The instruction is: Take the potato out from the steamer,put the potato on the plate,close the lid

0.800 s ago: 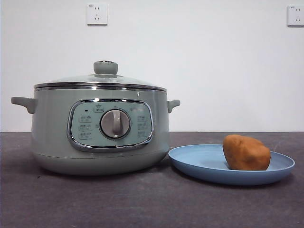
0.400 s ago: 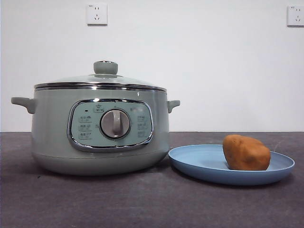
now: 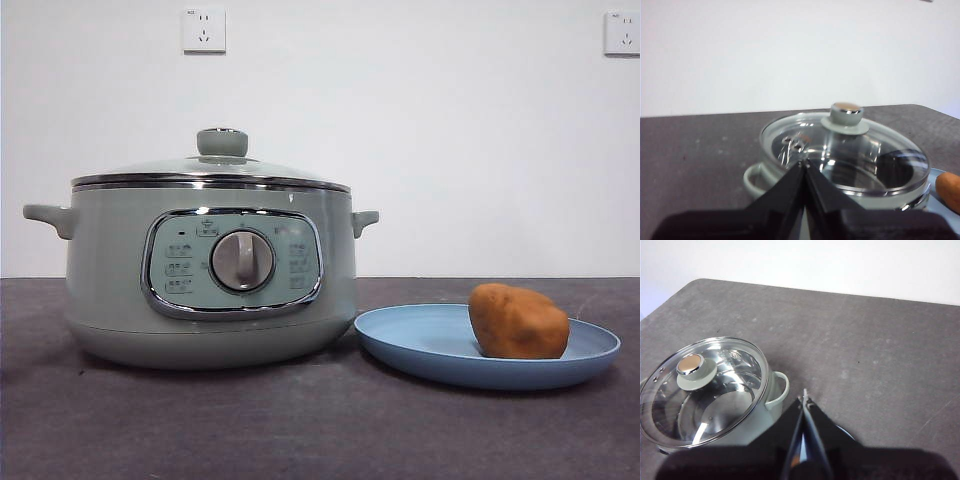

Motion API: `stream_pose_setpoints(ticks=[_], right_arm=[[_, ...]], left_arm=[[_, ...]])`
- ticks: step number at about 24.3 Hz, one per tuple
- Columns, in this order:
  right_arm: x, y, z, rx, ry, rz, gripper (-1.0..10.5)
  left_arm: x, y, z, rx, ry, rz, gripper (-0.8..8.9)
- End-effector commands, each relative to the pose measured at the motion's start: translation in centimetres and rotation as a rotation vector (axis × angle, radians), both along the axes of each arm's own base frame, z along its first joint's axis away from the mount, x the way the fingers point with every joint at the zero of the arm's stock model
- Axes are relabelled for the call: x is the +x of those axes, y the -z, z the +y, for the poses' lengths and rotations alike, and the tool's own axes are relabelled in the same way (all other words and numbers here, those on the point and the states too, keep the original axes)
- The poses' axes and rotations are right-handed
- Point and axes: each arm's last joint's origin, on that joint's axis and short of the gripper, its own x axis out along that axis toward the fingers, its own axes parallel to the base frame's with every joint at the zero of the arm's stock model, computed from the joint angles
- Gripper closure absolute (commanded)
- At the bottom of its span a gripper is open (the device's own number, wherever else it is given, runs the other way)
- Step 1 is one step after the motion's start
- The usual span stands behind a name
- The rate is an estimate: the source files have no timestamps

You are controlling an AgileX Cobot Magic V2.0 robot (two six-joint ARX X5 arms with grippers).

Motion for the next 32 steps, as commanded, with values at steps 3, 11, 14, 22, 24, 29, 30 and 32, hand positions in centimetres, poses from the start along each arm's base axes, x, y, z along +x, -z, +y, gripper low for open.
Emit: stream_pose_setpoints(ticks=[3, 11, 14, 22, 24, 29, 30, 32], right_arm=[[0.0, 0.0, 0.0, 0.007, 0.006, 0.000, 9.5], [0.0, 0.0, 0.0, 0.006, 0.006, 0.000, 9.5], [0.0, 0.0, 0.0, 0.006, 0.006, 0.000, 9.5], [0.0, 0.0, 0.0, 0.006, 0.006, 0.000, 9.5], [0.0, 0.0, 0.0, 0.006, 0.006, 0.001, 9.5], [0.0, 0.0, 0.0, 0.005, 0.006, 0.004, 9.5], [0.0, 0.0, 0.0, 0.005, 0.006, 0.005, 9.5], [0.0, 0.0, 0.0, 0.005, 0.006, 0.006, 9.5]], left_arm=[[0.2, 1.9, 0.2, -0.042, -0.026, 0.023, 8.17], [0.6, 3.5, 0.3, -0.061, -0.072, 0.055, 8.17], [0.9, 4.4, 0.4, -0.076, -0.101, 0.041, 8.17], [0.9, 5.4, 0.5, -0.089, -0.137, 0.145, 8.17], [0.8, 6.1, 0.5, -0.096, -0.142, 0.218, 8.17], [0.8, 6.3, 0.5, -0.095, -0.136, 0.237, 8.17], [0.8, 6.3, 0.5, -0.094, -0.138, 0.238, 8.17], [0.8, 6.3, 0.5, -0.094, -0.141, 0.237, 8.17]])
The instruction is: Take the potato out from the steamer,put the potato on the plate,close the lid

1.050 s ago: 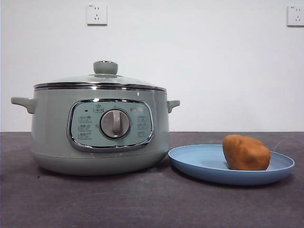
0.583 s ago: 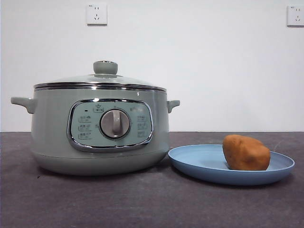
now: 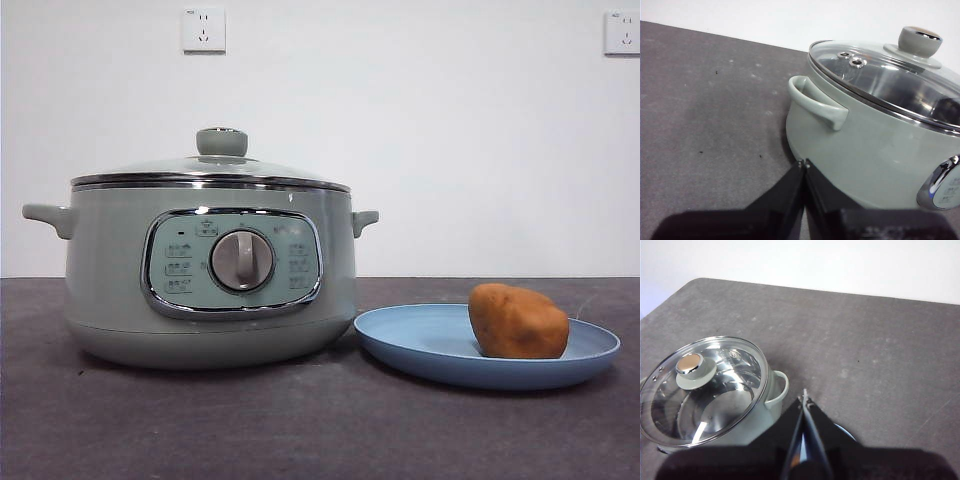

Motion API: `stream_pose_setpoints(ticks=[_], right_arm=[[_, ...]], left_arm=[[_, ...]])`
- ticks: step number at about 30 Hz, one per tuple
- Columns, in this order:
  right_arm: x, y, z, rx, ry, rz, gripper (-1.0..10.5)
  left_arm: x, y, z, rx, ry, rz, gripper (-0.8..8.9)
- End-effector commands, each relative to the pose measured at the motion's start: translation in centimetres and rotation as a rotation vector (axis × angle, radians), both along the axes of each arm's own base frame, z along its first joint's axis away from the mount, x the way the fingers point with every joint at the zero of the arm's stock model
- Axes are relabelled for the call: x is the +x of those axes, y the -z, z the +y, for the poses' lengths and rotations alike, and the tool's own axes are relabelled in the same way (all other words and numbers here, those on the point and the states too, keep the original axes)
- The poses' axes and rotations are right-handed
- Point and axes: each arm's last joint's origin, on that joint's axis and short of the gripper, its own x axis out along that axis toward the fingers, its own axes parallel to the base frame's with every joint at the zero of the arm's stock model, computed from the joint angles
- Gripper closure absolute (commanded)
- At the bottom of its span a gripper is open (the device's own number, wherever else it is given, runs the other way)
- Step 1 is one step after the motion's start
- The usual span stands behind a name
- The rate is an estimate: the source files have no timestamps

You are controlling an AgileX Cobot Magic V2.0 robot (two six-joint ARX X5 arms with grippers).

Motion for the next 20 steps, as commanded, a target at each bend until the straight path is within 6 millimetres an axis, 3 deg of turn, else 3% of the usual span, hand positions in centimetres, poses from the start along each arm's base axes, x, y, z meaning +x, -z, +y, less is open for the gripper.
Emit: stream_pose_setpoints(ticks=[1, 20], right_arm=[[-0.02, -0.01, -0.01, 0.006, 0.006, 0.001, 9.5], [-0.11, 0.17, -0.05, -0.056, -0.020, -0.007, 9.5]], left_arm=[[0.06, 0.42, 0.02, -0.002, -0.006, 0.011, 8.17], [0.06, 0.42, 0.02, -0.002, -0.006, 0.011, 8.17]])
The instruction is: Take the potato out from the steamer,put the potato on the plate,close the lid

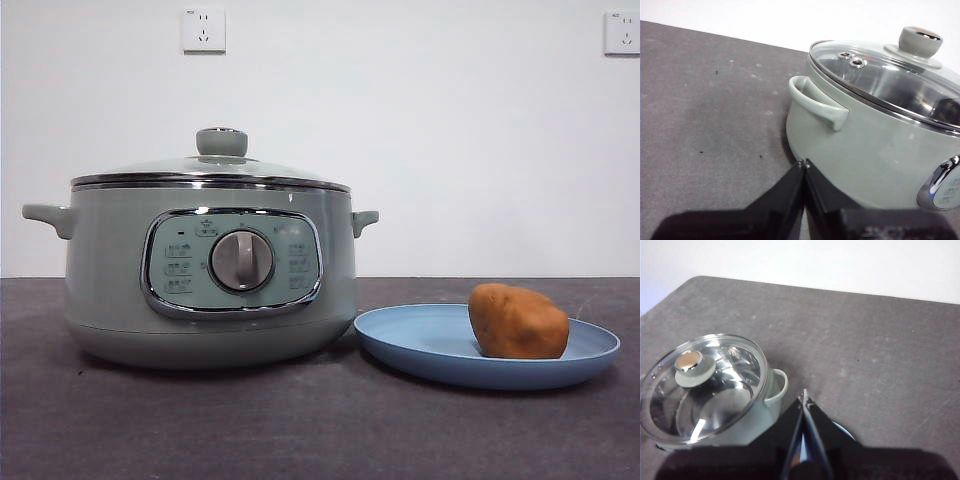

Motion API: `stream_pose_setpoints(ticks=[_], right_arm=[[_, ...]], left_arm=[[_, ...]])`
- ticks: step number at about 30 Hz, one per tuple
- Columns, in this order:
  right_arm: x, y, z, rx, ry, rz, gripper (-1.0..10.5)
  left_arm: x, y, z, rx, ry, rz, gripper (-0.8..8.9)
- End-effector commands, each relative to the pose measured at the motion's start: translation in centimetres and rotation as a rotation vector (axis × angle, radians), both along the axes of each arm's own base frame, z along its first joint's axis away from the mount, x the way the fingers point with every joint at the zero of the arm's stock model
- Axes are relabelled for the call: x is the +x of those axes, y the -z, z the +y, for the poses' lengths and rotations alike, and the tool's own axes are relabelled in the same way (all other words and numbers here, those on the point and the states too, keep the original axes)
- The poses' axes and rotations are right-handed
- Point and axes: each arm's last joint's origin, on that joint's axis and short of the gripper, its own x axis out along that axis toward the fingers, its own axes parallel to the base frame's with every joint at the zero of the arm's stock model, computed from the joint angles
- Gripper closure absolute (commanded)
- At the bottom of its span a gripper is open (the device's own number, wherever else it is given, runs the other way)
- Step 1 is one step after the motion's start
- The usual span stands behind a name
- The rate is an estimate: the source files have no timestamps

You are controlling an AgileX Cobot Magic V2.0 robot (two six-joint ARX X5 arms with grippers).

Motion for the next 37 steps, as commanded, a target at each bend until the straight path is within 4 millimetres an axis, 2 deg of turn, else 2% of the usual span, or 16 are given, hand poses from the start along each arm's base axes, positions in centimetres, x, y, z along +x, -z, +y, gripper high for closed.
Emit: stream_pose_setpoints(ticks=[1, 4, 7, 11, 14, 19, 22, 27, 31, 37], right_arm=[[-0.1, 0.2, 0.0, -0.046, -0.015, -0.002, 9.5], [-0.3, 0.2, -0.3, -0.087, -0.018, -0.015, 9.5], [-0.1, 0.2, -1.3, -0.139, 0.036, -0.035, 9.5], [0.6, 1.8, -2.8, -0.107, 0.125, -0.007, 9.5], [0.8, 4.5, -3.8, -0.056, 0.212, 0.007, 9.5], [0.6, 11.2, -5.4, 0.015, 0.321, -0.088, 9.5], [-0.6, 15.7, -5.9, 0.094, 0.379, -0.135, 9.5], [-3.1, 21.4, -6.6, 0.183, 0.463, -0.130, 9.5], [-4.7, 24.3, -6.8, 0.211, 0.499, -0.126, 9.5], [-5.9, 26.2, -6.8, 0.224, 0.499, -0.183, 9.5]], left_arm=[[0.1, 0.4, 0.0, -0.002, -0.006, 0.011, 8.17], [0.1, 0.4, 0.0, -0.002, -0.006, 0.011, 8.17], [0.1, 0.4, 0.0, -0.002, -0.006, 0.011, 8.17], [0.1, 0.4, 0.0, -0.002, -0.006, 0.011, 8.17], [0.1, 0.4, 0.0, -0.002, -0.006, 0.011, 8.17], [0.1, 0.4, 0.0, -0.002, -0.006, 0.011, 8.17], [0.1, 0.4, 0.0, -0.002, -0.005, 0.011, 8.17], [0.1, 0.4, 0.0, -0.002, -0.005, 0.011, 8.17], [0.1, 0.4, 0.0, -0.002, -0.006, 0.011, 8.17], [0.1, 0.4, 0.0, -0.002, -0.006, 0.011, 8.17]])
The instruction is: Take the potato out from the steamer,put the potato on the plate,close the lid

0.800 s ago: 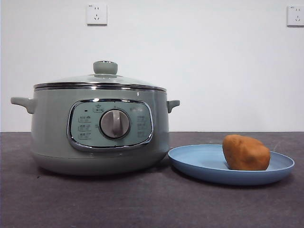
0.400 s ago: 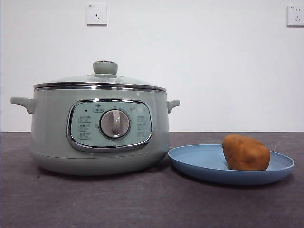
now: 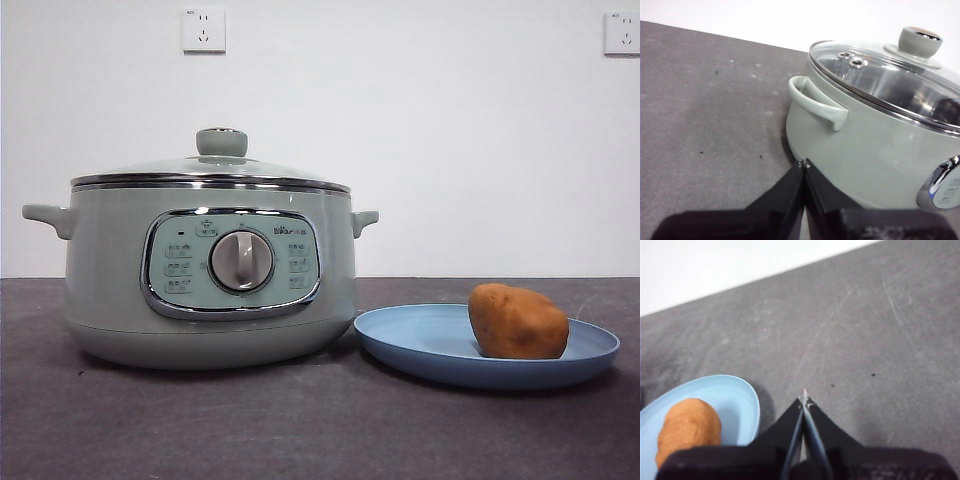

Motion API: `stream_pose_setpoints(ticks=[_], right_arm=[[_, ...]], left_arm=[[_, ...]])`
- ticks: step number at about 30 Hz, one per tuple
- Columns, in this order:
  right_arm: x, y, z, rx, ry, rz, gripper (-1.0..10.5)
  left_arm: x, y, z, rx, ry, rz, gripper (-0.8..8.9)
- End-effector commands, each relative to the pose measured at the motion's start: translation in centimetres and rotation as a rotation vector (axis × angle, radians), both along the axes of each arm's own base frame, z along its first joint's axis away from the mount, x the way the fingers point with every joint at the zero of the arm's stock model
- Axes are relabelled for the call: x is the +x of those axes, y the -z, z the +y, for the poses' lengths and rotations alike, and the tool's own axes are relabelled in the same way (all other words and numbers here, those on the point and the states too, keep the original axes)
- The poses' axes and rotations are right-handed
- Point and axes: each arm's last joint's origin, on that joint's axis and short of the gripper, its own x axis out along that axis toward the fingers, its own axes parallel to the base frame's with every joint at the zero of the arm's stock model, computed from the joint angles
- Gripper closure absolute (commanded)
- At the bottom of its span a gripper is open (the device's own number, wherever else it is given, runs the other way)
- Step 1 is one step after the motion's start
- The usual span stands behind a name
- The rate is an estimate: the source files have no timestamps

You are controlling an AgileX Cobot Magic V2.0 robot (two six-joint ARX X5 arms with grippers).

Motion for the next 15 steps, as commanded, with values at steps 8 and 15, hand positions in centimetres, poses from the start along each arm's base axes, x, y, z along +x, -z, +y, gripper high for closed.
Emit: stream_pose_setpoints(ticks=[8, 15], right_arm=[[-1.2, 0.8, 0.1, 0.008, 0.010, -0.020, 9.5], [-1.8, 0.6, 0.1, -0.003, 0.006, -0.057, 9.5]], left_arm=[[0.1, 0.4, 0.0, -0.002, -0.005, 0.011, 8.17], [0.1, 0.4, 0.0, -0.002, -0.005, 0.011, 8.17]])
